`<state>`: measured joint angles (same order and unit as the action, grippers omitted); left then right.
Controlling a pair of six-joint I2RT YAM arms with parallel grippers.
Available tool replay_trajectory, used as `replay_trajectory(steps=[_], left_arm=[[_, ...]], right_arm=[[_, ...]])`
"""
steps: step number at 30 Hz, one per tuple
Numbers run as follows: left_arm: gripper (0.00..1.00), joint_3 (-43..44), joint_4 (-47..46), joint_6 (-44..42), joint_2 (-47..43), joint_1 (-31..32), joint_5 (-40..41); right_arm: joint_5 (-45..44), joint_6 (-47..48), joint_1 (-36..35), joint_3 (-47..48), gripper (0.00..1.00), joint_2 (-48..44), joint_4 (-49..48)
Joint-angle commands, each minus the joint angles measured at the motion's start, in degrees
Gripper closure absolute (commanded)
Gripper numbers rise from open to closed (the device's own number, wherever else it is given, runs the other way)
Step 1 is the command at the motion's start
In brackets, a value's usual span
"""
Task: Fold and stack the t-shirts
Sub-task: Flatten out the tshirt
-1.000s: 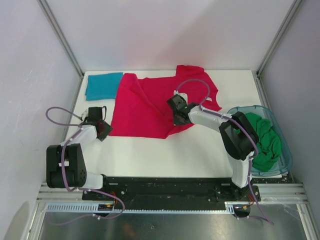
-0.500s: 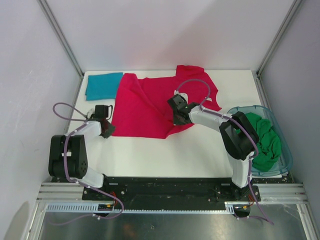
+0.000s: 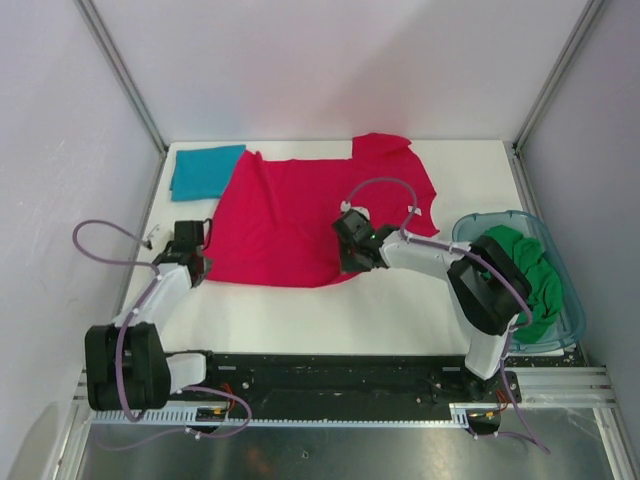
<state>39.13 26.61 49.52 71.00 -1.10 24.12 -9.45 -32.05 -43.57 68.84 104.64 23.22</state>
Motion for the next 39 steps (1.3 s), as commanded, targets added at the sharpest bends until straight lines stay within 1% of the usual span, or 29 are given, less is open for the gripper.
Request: replay_trajectory(steps=[1, 4, 5, 7, 10, 13, 16, 21, 26, 35, 39], left_arm=[[1.0, -3.6, 3.1, 1.6, -4.3, -3.0, 4.5], [1.0, -4.7, 3.1, 1.2, -5.7, -4.6, 3.9], [1.0, -4.8, 3.1, 1.0, -6.1, -5.1, 3.3], [1.0, -4.7, 3.2, 0.9, -6.6, -6.0, 2.3], [1.0, -4.4, 3.3, 0.5, -7.2, -6.6, 1.6], [1.0, -4.2, 3.5, 0.0, -7.1, -7.0, 1.2], [1.0, -4.3, 3.5, -0.1, -6.9, -7.2, 0.7], [1.0, -4.8, 3.5, -0.1, -6.0, -7.2, 0.1], [1.0, -4.6, 3.5, -0.6, -5.6, -7.3, -0.5], [1.0, -4.0, 3.4, -1.6, -5.4, -7.3, -0.5], [1.0, -4.0, 3.5, -1.9, -5.2, -7.3, -0.5]], right_arm=[[0.2, -0.4, -4.2, -1.7, 0.58, -5.8, -1.7], [-1.2, 1.0, -3.1, -1.8, 0.45, -8.1, -2.6], [-1.4, 1.4, -2.2, -1.7, 0.42, -8.8, -3.0], [-2.5, 2.4, -0.1, -0.8, 0.4, -9.6, -4.1], [-5.4, 4.7, 2.9, 1.8, 0.39, -8.3, -5.4], [-7.8, 7.9, 4.8, 5.5, 0.39, -4.4, -6.6], [-7.1, 10.2, 6.2, 10.3, 0.39, 0.5, -7.9], [-6.7, 12.5, 6.3, 20.3, 0.39, 9.7, -7.6], [-9.2, 13.9, 5.5, 29.5, 0.38, 18.3, -5.6], [-12.4, 12.9, 5.1, 39.0, 0.37, 27.1, -3.2], [-13.4, 12.3, 5.2, 41.1, 0.38, 29.4, -2.0]])
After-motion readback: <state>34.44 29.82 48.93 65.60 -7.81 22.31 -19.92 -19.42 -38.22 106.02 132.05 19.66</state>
